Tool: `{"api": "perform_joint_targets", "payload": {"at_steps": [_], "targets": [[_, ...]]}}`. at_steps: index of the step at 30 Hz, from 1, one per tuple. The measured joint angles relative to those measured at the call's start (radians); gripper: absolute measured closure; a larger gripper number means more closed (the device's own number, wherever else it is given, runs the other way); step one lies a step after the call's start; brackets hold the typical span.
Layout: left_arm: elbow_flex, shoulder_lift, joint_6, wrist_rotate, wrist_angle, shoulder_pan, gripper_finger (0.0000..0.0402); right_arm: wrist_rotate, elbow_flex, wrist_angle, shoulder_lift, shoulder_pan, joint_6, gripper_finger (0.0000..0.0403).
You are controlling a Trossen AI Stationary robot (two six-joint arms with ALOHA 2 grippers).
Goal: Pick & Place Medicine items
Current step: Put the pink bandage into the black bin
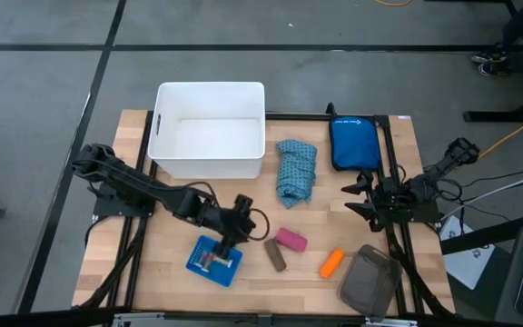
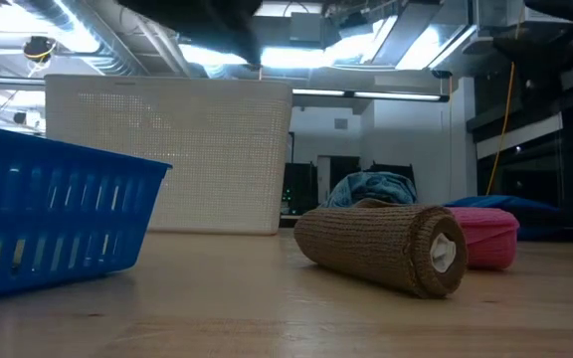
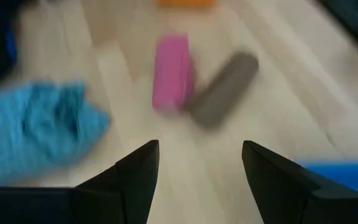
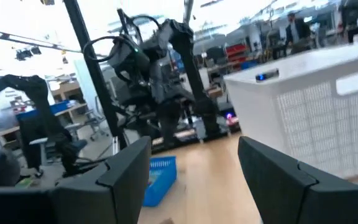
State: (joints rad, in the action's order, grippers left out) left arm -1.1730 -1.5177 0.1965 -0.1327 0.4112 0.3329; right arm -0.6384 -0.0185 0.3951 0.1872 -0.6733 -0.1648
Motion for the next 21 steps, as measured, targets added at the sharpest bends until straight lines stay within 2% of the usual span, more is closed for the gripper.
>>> {"api": "perform_joint_targets", "payload": {"at_steps": [4, 9, 14, 16, 21], "targets": [[0.101, 0.001, 0.049, 0.115, -0.268, -0.059, 0.0176, 0.0, 0.0, 0.063, 0.083, 0.024, 0.048, 0.0158], [0.262, 0.001, 0.005, 0.263, -0.585, -0.16, 0.0176, 0.011, -0.001, 0.194, 0.214, 0.058, 0.053, 0.0158], [0.389, 0.001, -0.021, 0.282, -0.844, -0.211, 0.0176, 0.038, -0.08, 0.215, 0.374, 0.09, 0.016, 0.0158], [0.414, 0.001, -0.024, 0.283, -0.912, -0.218, 0.0176, 0.081, -0.128, 0.211, 0.456, 0.109, 0.016, 0.0158], [0.433, 0.002, -0.051, 0.283, -0.939, -0.209, 0.0176, 0.153, -0.274, 0.183, 0.7, 0.172, -0.001, 0.0158]]}}
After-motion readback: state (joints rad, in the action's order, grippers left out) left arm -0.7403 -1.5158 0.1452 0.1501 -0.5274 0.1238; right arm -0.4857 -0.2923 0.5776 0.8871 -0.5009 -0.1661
